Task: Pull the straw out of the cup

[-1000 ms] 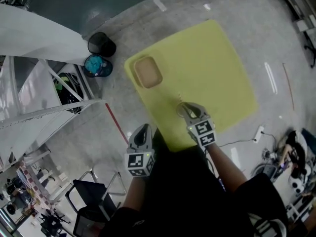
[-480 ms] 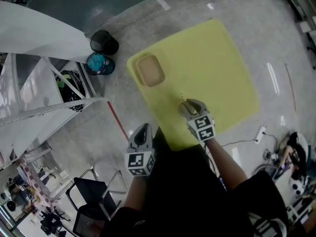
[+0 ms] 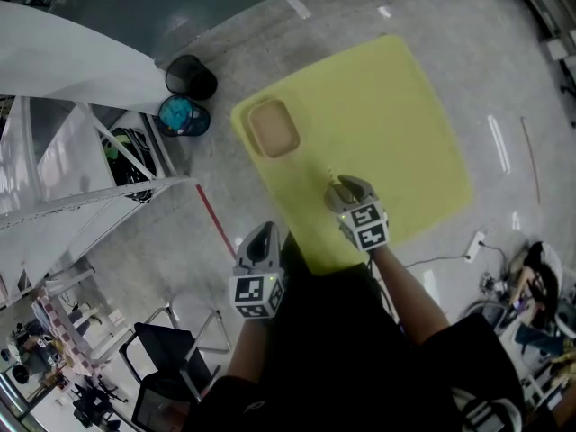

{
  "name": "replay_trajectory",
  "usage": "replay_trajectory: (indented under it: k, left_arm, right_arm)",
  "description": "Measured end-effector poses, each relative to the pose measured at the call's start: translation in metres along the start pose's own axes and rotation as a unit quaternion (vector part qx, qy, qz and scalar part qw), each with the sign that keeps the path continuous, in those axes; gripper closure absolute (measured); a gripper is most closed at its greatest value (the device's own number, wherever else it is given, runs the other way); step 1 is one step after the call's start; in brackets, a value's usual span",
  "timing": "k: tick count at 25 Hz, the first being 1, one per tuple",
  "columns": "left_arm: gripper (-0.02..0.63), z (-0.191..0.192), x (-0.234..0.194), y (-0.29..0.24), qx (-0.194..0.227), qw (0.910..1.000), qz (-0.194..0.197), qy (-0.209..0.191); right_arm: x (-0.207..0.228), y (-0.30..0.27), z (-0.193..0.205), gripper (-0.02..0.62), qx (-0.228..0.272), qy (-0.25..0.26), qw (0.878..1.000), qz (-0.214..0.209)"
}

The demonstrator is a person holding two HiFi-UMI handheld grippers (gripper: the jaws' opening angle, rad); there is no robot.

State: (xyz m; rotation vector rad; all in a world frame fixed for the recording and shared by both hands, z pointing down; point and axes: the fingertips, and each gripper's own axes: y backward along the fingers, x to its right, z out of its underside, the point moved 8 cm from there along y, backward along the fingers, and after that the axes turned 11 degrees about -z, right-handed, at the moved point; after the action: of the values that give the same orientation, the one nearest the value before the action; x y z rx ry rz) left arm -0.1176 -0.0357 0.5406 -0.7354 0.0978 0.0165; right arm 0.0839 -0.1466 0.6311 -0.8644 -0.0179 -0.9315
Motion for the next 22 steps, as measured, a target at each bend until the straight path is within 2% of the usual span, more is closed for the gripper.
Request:
replay_trajectory:
  k: [12, 22]
  left_arm:
    - [0.557, -0.002, 0.012, 0.001, 0.001, 1.0, 0.005, -0.006]
    - [0.558, -0.005, 0.006, -0.001, 0.001, 1.0, 0.004, -0.004]
  right_arm:
    - [-0.002, -0.002, -0.001, 0.498, -0.009, 0.003, 1.0, -0.005]
    - [-0.004, -0.013, -0.005, 0.499, -0.022, 0.005, 1.0, 0.001]
